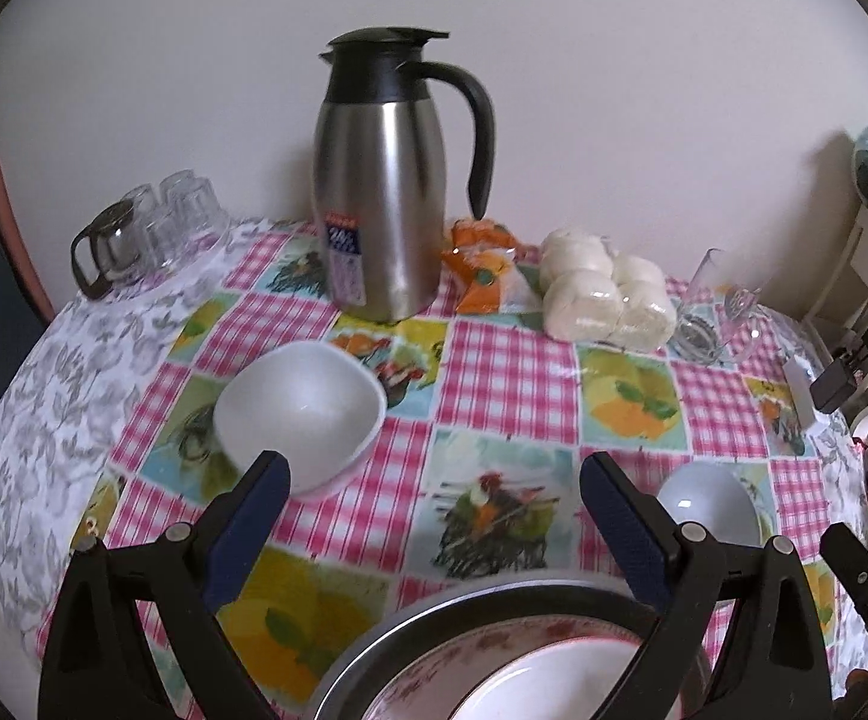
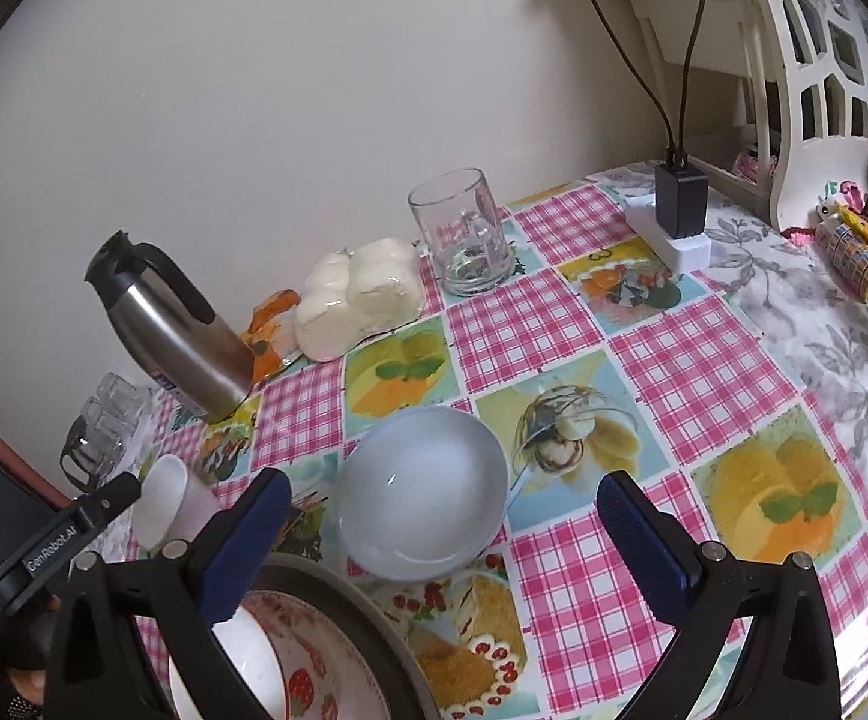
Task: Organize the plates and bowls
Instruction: 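Withdraw the left gripper and move it toward the plain white bowl, then grasp the rim of the plain white bowl with the left gripper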
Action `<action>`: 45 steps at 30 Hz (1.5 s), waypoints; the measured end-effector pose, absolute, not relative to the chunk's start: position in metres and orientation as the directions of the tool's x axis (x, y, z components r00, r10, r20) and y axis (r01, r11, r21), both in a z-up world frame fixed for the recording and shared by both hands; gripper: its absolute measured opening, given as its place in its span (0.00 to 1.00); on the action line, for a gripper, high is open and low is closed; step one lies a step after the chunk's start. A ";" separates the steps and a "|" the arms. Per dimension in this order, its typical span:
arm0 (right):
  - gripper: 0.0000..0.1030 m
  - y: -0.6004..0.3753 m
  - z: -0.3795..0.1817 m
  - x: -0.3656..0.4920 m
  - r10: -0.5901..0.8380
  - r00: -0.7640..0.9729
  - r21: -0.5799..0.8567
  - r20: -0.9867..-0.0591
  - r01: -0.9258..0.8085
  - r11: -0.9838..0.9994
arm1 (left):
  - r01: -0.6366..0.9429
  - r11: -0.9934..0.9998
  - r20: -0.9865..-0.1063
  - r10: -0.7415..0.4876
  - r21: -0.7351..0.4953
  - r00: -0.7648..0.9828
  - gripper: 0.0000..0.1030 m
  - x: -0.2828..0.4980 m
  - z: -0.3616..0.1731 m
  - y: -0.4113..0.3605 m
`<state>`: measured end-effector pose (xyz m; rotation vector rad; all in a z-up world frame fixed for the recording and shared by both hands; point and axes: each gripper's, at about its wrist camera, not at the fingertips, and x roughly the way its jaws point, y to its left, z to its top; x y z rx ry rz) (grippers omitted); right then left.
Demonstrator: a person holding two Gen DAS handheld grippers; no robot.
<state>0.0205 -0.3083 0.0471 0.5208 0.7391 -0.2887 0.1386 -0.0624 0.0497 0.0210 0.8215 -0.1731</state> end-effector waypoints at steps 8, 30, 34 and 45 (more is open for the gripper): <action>1.00 -0.322 0.048 0.033 -0.092 0.690 0.324 -0.718 0.448 0.833 | 0.224 0.973 -0.670 -0.200 -0.052 0.715 1.00 0.148 0.061 -0.083; 1.00 -0.339 0.033 0.076 -0.109 0.627 0.275 -0.771 0.483 0.832 | 0.359 0.929 -0.731 -0.305 -0.089 0.610 1.00 0.175 0.036 -0.129; 1.00 -0.340 0.026 0.083 -0.100 0.622 0.269 -0.777 0.471 0.840 | 0.350 0.930 -0.768 -0.306 -0.114 0.563 1.00 0.181 0.029 -0.130; 1.00 -0.331 0.006 0.099 -0.068 0.593 0.255 -0.802 0.444 0.859 | 0.365 0.924 -0.807 -0.302 -0.116 0.508 0.99 0.187 0.013 -0.136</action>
